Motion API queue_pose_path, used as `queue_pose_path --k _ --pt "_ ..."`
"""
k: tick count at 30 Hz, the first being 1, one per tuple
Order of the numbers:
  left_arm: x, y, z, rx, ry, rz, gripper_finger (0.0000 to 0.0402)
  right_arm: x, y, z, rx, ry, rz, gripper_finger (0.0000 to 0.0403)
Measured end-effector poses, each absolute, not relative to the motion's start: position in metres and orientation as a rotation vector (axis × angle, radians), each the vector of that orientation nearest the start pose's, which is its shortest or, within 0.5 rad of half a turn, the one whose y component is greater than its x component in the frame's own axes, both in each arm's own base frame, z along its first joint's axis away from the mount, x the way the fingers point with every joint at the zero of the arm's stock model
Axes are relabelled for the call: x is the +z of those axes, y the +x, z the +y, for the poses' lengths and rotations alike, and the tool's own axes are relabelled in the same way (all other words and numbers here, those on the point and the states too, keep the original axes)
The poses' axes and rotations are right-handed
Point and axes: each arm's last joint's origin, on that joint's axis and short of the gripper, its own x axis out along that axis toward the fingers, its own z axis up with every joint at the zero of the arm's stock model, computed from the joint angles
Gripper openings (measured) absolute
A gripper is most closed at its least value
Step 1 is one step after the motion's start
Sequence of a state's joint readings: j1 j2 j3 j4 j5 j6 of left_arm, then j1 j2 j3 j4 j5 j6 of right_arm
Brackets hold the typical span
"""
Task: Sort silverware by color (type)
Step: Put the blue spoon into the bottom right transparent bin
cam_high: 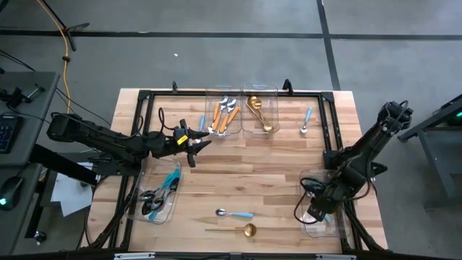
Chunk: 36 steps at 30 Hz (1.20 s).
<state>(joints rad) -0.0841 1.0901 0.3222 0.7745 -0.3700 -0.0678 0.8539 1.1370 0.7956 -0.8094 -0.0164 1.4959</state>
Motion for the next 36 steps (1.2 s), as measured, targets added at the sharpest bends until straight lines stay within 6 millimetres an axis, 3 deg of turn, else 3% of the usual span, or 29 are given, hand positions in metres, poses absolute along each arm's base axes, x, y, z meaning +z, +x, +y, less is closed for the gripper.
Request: queue_pose_path --k 4,10,15,19,23,29,36 --pt "0.211 0.211 -0.007 0.286 -0.069 -0.016 0.0140 0.246 0.142 0.149 -0.141 0.552 1.045 0.0047" --pt "0.211 0.211 -0.007 0.286 -0.059 -0.015 0.0140 0.258 0.161 0.135 -0.228 0.193 0.720 0.0047" --pt "0.211 0.211 -0.007 0.286 -0.053 -0.014 0.0140 0.260 0.177 0.115 -0.362 0.009 0.616 0.0047" --pt "0.211 0.211 -0.007 0.286 -0.051 -0.014 0.0140 0.242 0.185 0.092 -0.470 -0.050 0.657 0.0047" --pt "0.211 0.211 -0.007 0.286 -0.050 -0.014 0.0140 0.228 0.184 0.072 -0.451 -0.002 0.701 0.0047" --pt "0.215 0.211 -0.007 0.286 -0.043 -0.047 0.0140 0.225 0.177 0.051 -0.253 0.079 0.479 0.0047" --pt "0.216 0.211 -0.007 0.286 -0.036 -0.053 0.0140 0.190 0.164 0.019 -0.188 0.144 0.170 0.0047"
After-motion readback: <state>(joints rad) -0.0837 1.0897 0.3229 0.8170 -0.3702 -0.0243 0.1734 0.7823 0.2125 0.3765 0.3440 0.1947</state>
